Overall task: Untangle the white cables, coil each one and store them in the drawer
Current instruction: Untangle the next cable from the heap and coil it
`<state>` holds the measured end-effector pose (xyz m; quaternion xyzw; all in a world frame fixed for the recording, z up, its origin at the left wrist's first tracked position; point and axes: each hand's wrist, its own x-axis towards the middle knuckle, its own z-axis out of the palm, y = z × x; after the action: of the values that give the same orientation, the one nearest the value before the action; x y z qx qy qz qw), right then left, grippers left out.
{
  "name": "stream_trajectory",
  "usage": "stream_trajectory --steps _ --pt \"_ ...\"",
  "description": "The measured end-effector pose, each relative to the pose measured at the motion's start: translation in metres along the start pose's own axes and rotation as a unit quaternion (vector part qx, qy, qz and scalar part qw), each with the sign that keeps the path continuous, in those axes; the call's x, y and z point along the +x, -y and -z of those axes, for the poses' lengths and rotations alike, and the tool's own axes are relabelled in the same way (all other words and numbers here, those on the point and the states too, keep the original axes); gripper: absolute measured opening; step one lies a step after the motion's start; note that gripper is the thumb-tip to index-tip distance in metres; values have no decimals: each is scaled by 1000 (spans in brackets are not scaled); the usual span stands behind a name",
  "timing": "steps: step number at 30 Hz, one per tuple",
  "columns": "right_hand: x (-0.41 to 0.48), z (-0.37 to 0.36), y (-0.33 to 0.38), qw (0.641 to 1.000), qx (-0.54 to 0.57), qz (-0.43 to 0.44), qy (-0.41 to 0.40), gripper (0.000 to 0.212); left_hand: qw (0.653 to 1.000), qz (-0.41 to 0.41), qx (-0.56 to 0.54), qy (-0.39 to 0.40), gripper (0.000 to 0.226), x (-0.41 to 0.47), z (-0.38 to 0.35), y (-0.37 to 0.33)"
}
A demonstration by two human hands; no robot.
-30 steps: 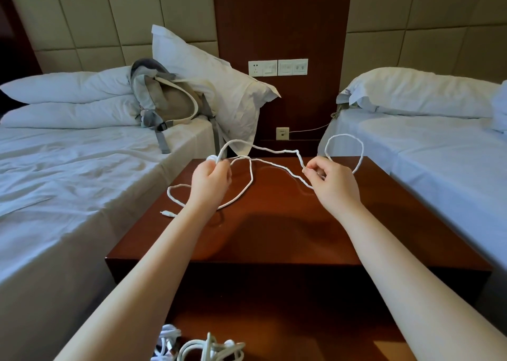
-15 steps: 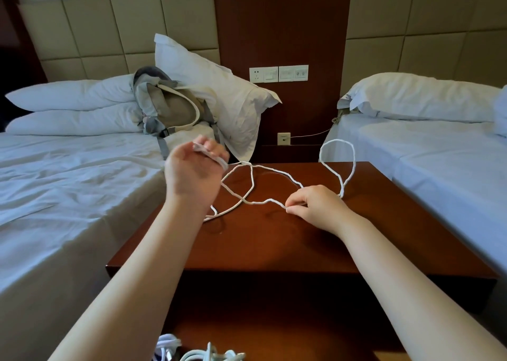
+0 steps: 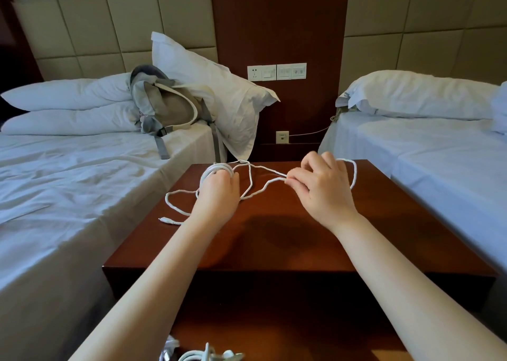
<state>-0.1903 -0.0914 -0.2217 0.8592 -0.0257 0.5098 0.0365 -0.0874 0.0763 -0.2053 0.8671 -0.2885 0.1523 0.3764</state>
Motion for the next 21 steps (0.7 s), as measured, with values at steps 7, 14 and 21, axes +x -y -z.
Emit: stream_trajectory --steps 7,14,21 --pt "2 4 2 995 -80 -2 -57 17 992 -66 -2 111 38 -17 -7 -17" --pt "-1 -3 5 997 -72 -14 -13 15 969 -50 -114 216 35 -26 -10 -35" --pt "0 -2 -1 991 11 -131 -18 32 892 -49 -351 280 43 -32 -7 -48"
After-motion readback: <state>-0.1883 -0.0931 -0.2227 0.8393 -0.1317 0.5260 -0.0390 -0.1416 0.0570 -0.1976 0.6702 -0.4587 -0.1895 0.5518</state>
